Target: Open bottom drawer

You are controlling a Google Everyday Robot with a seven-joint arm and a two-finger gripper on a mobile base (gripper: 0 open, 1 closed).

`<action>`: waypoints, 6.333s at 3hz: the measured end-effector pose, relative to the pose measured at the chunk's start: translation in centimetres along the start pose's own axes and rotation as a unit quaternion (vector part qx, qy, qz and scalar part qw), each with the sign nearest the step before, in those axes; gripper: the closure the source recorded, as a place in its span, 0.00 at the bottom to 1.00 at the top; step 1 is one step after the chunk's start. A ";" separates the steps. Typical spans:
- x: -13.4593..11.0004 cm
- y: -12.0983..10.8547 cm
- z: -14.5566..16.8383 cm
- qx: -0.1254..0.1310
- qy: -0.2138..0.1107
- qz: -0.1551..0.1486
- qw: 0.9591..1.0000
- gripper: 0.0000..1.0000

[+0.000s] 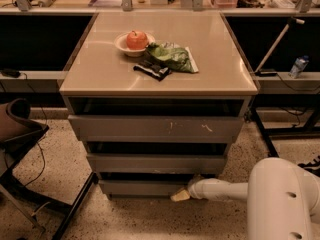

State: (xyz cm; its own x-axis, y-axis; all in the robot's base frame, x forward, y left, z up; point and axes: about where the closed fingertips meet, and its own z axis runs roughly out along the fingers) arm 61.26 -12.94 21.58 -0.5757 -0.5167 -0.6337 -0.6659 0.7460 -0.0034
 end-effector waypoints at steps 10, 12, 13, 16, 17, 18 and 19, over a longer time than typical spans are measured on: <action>4.3 1.4 0.6 0.011 0.063 0.026 0.998 1.00; 6.7 3.3 0.0 0.003 0.068 0.015 0.998 1.00; 6.2 3.3 -0.5 0.003 0.068 0.015 0.998 1.00; 7.7 5.3 -1.8 -0.001 0.069 0.023 0.997 1.00; 9.6 6.2 -2.7 -0.015 0.055 0.024 0.998 1.00; 9.3 6.3 -3.1 -0.017 0.053 0.024 0.998 1.00; 9.3 6.3 -3.1 -0.017 0.053 0.024 0.998 1.00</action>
Offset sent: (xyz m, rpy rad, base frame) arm 0.0150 -0.0189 -0.1129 -0.1088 0.1874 -0.0078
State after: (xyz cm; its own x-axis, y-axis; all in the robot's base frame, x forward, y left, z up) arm 50.22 -14.30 18.12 -0.6526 -0.5237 -0.5476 -0.6514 0.7569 0.0524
